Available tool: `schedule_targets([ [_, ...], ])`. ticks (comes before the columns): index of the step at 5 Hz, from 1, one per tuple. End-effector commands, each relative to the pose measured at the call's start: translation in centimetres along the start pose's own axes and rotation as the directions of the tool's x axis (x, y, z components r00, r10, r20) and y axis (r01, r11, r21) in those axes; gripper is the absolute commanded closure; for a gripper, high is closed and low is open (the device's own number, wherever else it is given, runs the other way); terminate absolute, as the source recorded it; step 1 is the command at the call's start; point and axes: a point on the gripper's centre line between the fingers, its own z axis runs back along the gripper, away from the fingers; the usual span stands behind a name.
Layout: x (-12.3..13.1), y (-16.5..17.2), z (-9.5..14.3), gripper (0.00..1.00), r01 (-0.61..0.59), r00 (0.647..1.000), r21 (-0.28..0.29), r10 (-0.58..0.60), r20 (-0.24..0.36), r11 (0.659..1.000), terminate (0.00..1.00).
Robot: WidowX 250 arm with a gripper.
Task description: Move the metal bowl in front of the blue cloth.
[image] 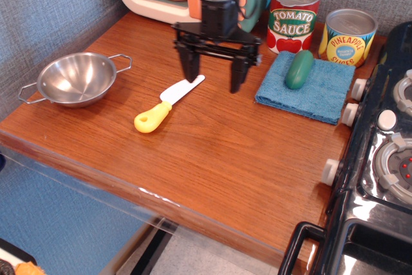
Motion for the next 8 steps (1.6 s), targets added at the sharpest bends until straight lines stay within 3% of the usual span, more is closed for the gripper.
schedule_targets([
  [1, 0.0, 5.3, 2.3, 0.0, 0.103, 0.994, 0.029, -0.103, 0.02, 0.994, 0.0],
  [3, -3.8, 10.4, 1.9, 0.0, 0.072, 0.989, -0.074, -0.062, 0.132, 0.995, 0.0],
  [4, -4.7, 11.7, 2.0, 0.0, 0.061, 0.987, -0.062, -0.051, 0.153, 0.996, 0.0],
  [5, -4.5, 12.0, 1.8, 0.0, 0.042, 0.985, -0.017, -0.038, 0.167, 0.999, 0.0],
  [6, -3.8, 12.0, 0.3, 0.0, 0.018, 0.991, 0.066, -0.026, 0.131, 0.998, 0.0],
  [8, -2.8, 12.3, -1.2, 0.0, -0.022, 0.996, 0.136, 0.01, 0.087, 0.99, 0.0],
])
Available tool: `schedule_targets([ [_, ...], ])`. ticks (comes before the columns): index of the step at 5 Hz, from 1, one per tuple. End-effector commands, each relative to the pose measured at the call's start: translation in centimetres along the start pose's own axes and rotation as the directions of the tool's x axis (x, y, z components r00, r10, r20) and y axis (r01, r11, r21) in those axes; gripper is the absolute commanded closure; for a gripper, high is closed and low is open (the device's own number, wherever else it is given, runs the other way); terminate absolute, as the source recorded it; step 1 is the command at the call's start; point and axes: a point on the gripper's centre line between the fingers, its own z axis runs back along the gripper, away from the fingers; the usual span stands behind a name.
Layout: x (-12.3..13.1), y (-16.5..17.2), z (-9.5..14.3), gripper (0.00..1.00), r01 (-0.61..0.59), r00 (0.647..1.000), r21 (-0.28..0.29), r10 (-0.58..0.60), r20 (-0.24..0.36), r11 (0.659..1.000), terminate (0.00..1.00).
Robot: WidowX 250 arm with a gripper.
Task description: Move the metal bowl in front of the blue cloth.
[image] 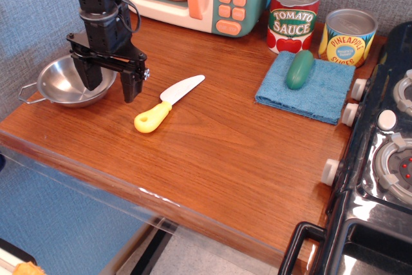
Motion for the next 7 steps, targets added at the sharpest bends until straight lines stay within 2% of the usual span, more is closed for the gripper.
schedule_targets([
  [1, 1.3, 1.0, 0.0, 0.0, -0.052, 0.999, 0.054, 0.052, 0.017, 0.997, 0.0],
  [3, 2.0, 2.2, -0.9, 0.0, -0.122, 0.992, 0.088, 0.125, -0.027, 0.989, 0.0],
  [4, 2.3, 2.7, -1.0, 1.0, -0.146, 0.988, 0.094, 0.15, -0.035, 0.985, 0.0],
  [5, 2.4, 2.9, -1.0, 1.0, -0.154, 0.987, 0.096, 0.158, -0.04, 0.983, 0.0],
  [6, 2.2, 2.7, -0.4, 1.0, -0.164, 0.986, 0.039, 0.165, -0.021, 0.986, 0.0],
  [7, 2.0, 2.5, 2.0, 1.0, -0.26, 0.962, -0.06, 0.264, 0.068, 0.964, 0.0],
])
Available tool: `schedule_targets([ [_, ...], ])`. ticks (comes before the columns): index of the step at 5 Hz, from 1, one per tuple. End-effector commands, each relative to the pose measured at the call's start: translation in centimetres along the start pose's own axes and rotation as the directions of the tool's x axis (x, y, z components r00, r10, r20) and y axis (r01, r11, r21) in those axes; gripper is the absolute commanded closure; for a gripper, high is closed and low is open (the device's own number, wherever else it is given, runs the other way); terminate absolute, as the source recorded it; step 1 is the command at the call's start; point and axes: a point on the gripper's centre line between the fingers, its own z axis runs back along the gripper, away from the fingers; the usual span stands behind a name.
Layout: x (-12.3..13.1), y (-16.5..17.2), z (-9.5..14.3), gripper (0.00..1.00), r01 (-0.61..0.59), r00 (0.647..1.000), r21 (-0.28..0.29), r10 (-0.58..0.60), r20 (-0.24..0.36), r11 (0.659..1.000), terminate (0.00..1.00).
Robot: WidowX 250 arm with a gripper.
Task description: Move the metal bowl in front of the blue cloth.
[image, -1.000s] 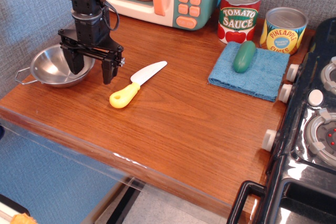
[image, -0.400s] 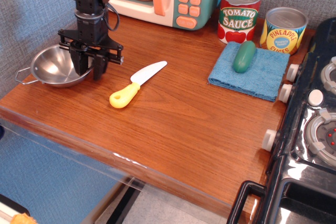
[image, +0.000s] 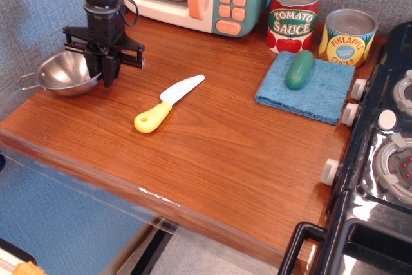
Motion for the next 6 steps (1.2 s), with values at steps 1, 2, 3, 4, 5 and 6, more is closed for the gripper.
schedule_targets([
  [1, -0.8, -1.7, 6.6, 1.0, -0.095, 0.973, -0.194, 0.133, 0.191, 0.976, 0.0],
  [2, -1.7, -6.2, 7.8, 1.0, 0.024, 0.979, -0.265, 0.031, 0.202, 0.964, 0.0],
  [3, -3.2, -10.8, 8.3, 1.0, 0.172, 0.975, -0.311, -0.117, 0.19, 0.935, 0.0],
  [4, -5.1, -15.5, 8.0, 1.0, 0.28, 0.955, -0.306, -0.231, 0.187, 0.91, 0.0],
  [5, -7.9, -19.5, 7.9, 1.0, 0.356, 0.929, -0.259, -0.312, 0.197, 0.898, 0.0],
  [6, -10.0, -21.0, 6.6, 1.0, 0.357, 0.934, -0.245, -0.336, 0.126, 0.901, 0.0],
])
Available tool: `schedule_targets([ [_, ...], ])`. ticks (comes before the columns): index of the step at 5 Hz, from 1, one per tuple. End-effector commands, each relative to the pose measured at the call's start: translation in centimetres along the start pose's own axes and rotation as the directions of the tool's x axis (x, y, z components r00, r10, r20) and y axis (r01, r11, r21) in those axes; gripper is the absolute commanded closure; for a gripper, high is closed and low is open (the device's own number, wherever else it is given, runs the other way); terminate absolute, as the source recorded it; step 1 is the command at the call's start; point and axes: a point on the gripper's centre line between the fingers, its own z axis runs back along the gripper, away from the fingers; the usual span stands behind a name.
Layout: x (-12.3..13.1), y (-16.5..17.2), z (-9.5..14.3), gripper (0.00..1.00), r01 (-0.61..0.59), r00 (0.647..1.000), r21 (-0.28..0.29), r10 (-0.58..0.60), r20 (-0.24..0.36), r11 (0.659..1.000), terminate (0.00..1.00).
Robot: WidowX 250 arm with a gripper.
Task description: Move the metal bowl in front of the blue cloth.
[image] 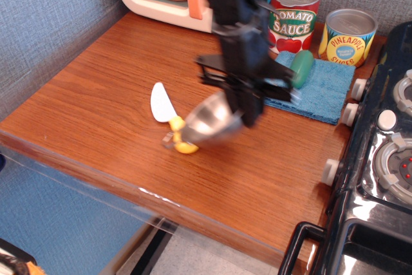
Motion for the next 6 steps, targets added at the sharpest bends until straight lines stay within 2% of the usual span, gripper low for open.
schedule_targets([
  [1, -2.9, -1.5, -1.9, 1.0, -0.031, 0.994, 0.056, 0.037, -0.102, 0.998, 0.0],
  [2, -3.3, -1.2, -3.6, 1.0, -0.07, 0.982, 0.092, 0.085, -0.167, 0.993, 0.0],
  [3, -3.7, -1.1, -4.4, 0.0, -0.092, 0.973, 0.087, 0.108, -0.205, 0.992, 0.0],
  [5, -3.8, -1.5, -4.9, 0.0, -0.088, 0.966, 0.07, 0.102, -0.236, 0.994, 0.0],
  [6, -3.7, -2.0, -2.8, 0.0, -0.099, 0.983, -0.015, 0.095, -0.157, 0.995, 0.0],
])
